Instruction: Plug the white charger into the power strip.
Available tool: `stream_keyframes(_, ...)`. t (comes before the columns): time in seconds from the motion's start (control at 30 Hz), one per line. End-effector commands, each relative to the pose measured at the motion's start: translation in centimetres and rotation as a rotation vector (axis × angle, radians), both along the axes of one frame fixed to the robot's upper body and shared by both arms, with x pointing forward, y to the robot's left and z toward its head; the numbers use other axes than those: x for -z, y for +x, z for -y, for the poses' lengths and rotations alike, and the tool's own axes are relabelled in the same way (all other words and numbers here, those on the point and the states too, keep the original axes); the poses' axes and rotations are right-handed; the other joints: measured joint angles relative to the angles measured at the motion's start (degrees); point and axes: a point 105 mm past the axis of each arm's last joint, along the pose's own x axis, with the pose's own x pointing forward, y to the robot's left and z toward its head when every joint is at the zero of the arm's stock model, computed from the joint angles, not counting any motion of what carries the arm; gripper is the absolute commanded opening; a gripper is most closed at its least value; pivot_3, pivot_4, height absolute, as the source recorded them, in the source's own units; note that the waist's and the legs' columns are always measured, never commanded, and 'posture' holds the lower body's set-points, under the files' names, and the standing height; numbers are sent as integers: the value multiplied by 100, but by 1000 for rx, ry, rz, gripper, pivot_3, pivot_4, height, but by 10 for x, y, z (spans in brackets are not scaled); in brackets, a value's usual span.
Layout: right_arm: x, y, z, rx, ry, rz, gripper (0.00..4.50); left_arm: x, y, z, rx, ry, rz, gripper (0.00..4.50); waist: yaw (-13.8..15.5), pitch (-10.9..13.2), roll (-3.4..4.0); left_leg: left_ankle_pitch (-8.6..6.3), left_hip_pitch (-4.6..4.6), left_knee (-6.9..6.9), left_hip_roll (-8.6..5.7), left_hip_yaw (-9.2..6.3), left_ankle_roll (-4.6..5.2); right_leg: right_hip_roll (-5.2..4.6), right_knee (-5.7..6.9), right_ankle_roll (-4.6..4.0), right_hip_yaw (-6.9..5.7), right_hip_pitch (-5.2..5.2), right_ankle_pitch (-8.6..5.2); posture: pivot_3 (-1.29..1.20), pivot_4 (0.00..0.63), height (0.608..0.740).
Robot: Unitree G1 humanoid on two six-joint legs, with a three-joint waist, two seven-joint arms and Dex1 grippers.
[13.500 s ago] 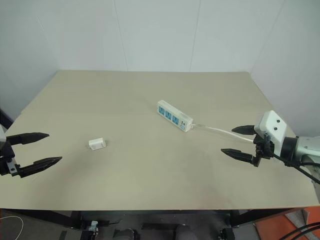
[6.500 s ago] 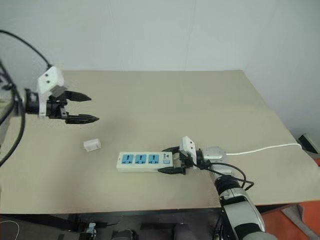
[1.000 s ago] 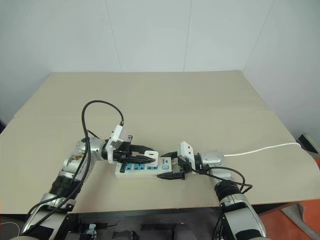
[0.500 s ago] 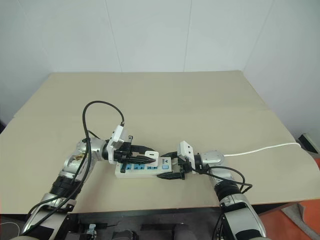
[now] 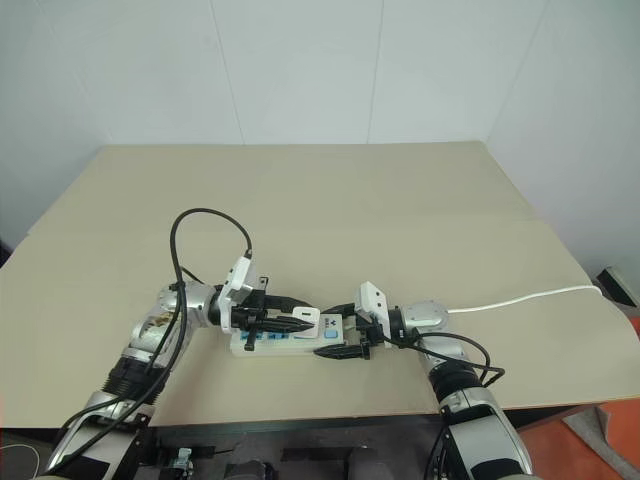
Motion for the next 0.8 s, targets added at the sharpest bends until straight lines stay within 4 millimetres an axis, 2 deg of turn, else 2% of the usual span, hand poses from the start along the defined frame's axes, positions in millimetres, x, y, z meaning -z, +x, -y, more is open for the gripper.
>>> stream_keyframes(0.03,0,-2,-4,-15,-1,-3,3421,-1,0,1,-1,-5,20,1003,1,0,0,0,0,0,0,0,0,0,0,0,0,0,0,0,150,740)
stream_keyframes(0.3,0,-2,-4,-16,-1,-4,3421,3,3,-7,-28,11,4,1003,0,0,0,0,0,-1,0,0,0,0,0,2,0,0,-1,0,150,740)
stream_keyframes(0.8,-1,-1,-4,-16,-5,-2,3421,40,1,-20,-135,54,-3,1003,3,-7,4,-1,14,-4,0,2,1,0,1,4,3,9,-3,0,150,740)
